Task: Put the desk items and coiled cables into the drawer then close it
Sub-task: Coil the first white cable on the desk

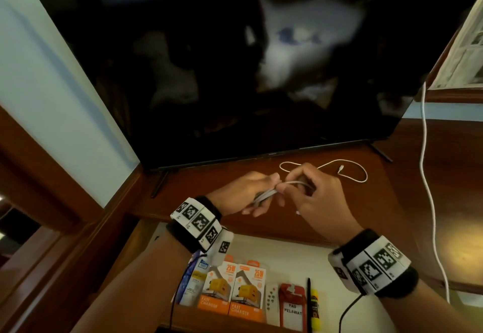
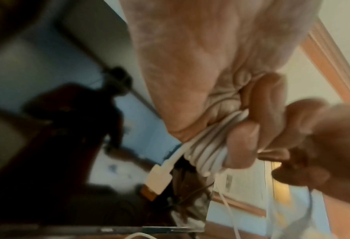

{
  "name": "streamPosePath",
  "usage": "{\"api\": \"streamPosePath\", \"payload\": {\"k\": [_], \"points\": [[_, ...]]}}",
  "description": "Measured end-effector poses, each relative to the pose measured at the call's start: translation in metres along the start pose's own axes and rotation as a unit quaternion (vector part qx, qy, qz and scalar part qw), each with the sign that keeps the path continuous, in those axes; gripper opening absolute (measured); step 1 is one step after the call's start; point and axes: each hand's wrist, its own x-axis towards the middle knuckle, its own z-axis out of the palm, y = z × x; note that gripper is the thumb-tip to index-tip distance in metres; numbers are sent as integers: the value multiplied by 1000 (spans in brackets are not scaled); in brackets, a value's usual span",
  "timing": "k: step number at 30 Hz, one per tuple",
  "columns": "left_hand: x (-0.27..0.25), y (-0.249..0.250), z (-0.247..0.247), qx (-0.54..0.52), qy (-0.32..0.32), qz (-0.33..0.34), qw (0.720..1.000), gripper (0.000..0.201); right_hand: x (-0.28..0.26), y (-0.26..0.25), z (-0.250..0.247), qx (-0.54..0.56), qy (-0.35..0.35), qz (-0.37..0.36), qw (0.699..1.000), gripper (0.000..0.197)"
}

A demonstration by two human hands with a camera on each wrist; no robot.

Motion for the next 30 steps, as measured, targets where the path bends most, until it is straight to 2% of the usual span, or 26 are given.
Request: {"api": "streamPosePath", "payload": {"k": [3, 5, 9, 11, 13, 15, 19, 21, 24, 27, 30], "points": [[-4, 3, 0, -144, -17, 40, 989, 49, 4, 5, 1, 31, 31, -4, 999, 1], [-5, 6, 6, -223, -16, 61, 973, 40, 5, 9, 7, 56, 58, 0, 997, 9], [-1, 11, 22, -373, 31, 95, 923, 38, 5, 17, 21, 126, 118, 75, 982, 19], [4, 16, 30, -434, 59, 109, 892, 36, 1, 22, 30, 119, 109, 108, 981, 21], [10, 21, 35, -451, 92, 114, 880, 32, -4, 25, 40, 64, 58, 129, 988, 25], [17, 24, 38, -407, 133, 110, 897, 29, -6, 27, 45, 0, 25, 156, 987, 26], [32, 22, 39, -276, 194, 116, 934, 25, -1, 20, 35, -7, -29, 187, 982, 30], [40, 14, 36, -207, 225, 102, 947, 25, -1, 13, 33, -50, -62, 151, 985, 31], [48, 7, 36, -141, 230, 55, 962, 25, -2, 9, 34, -178, -103, 76, 976, 20], [50, 5, 31, -55, 216, -7, 975, 31, 0, 8, 29, -294, -187, 1, 937, 13], [50, 1, 20, 32, 195, -61, 978, 45, 2, 7, 21, -352, -248, -73, 899, 15]]}}
